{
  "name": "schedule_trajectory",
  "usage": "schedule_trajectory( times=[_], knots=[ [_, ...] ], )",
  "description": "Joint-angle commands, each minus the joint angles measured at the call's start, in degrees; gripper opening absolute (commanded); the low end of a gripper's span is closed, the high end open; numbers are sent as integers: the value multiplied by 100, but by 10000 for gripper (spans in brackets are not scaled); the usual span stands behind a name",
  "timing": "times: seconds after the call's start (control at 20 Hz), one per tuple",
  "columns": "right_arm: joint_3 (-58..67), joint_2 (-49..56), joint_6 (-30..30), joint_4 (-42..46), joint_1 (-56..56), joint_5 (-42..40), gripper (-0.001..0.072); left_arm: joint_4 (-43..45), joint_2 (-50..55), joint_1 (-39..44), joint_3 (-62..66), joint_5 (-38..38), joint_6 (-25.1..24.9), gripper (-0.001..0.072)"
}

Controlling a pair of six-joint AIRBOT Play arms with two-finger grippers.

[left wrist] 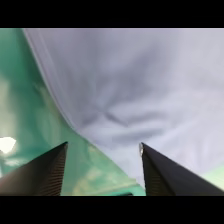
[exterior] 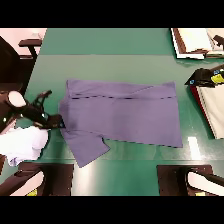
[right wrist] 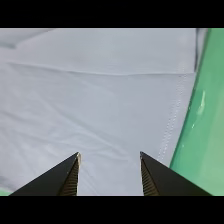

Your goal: Fold the shirts.

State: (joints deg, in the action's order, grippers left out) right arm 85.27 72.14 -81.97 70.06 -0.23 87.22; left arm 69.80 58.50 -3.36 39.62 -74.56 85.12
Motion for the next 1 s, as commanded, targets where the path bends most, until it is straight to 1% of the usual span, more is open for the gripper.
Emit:
schedule_trajectory(
  times=[0.0, 0.2, 0.3, 0.35, 0.4, 0.45, 0.5, 0.6, 0.75, 0.8, 0.85, 0.95],
  knots=[
    [-2, -177, -2, 2, 162, 17, 439, -507, -315, 0, -986, 184, 57, 521],
    [-2, -177, -2, -4, 192, -22, 439, -975, -315, 4, -1447, 546, 20, 521],
    [-2, -179, -2, -4, 192, -17, 438, -1357, -315, 4, -1521, 678, -168, 520],
    [-2, -179, -2, -4, 192, -7, 439, -1523, -317, 4, -1521, 697, -271, 490],
    [-2, -177, -2, -2, 186, 42, 439, -1633, -317, 4, -1521, 697, -369, 286],
    [-7, -177, -2, 0, 142, 140, 439, -1676, -332, 4, -1519, 699, -435, 119],
    [-79, -201, -2, -2, 61, 234, 439, -1690, -334, 4, -1488, 671, -466, 25],
    [-673, -402, -2, 15, -243, 308, 438, -1685, -341, 4, -1368, 570, -544, 25],
    [-2365, -986, 2, 66, -1047, 284, 443, -1681, -673, 4, -1163, 511, -557, 24],
    [-3003, -1152, 42, 66, -1384, 273, 536, -1679, -848, 4, -1097, 514, -553, 24],
    [-3576, -1261, 118, 63, -1685, 245, 573, -1670, -999, 4, -1027, 507, -549, 24],
    [-4638, -1379, 155, 44, -2238, 94, 571, -1670, -1082, 4, -903, 413, -546, 24]
  ],
)
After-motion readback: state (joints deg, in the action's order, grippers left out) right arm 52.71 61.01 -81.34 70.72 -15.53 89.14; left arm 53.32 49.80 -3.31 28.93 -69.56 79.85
